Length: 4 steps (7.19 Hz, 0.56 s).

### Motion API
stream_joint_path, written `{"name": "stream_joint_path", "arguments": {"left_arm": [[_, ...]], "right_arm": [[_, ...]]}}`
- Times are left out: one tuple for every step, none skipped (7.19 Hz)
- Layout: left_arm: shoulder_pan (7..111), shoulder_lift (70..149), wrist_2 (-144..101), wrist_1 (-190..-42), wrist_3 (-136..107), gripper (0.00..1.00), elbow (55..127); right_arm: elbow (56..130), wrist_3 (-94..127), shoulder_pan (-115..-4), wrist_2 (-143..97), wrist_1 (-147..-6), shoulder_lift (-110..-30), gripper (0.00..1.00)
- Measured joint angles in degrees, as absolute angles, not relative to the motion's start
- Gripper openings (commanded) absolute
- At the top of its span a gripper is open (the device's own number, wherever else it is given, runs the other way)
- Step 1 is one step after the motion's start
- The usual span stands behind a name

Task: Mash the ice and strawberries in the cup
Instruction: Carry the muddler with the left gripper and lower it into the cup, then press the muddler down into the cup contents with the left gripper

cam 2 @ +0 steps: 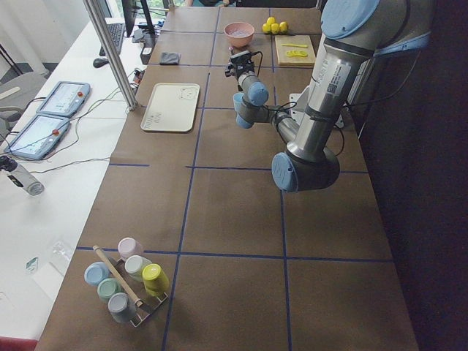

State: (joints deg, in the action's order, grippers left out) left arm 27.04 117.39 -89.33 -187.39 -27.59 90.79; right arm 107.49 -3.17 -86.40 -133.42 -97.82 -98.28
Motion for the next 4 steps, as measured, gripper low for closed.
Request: {"name": "stream_joint_path", "arguments": {"left_arm": [[25.31, 118.15, -86.26, -189.11, -27.54, 0.01, 88.47], [24.31, 118.55, -84.41, -190.0, -27.5, 0.01, 87.14], [23.75, 118.93, -83.63, -190.34, -27.06, 0.01, 86.3], [23.28, 119.92, -83.06, -190.47, -26.21, 0.01, 85.05]], "right_arm": [[107.48, -3.16, -86.4, -133.42, -97.82, -98.27, 0.99], [107.47, -3.16, -86.4, -133.42, -97.82, -98.26, 0.99], [107.45, -3.16, -86.4, -133.4, -97.82, -98.26, 0.99], [107.43, -3.16, -86.4, -133.38, -97.82, -98.26, 0.99]]}}
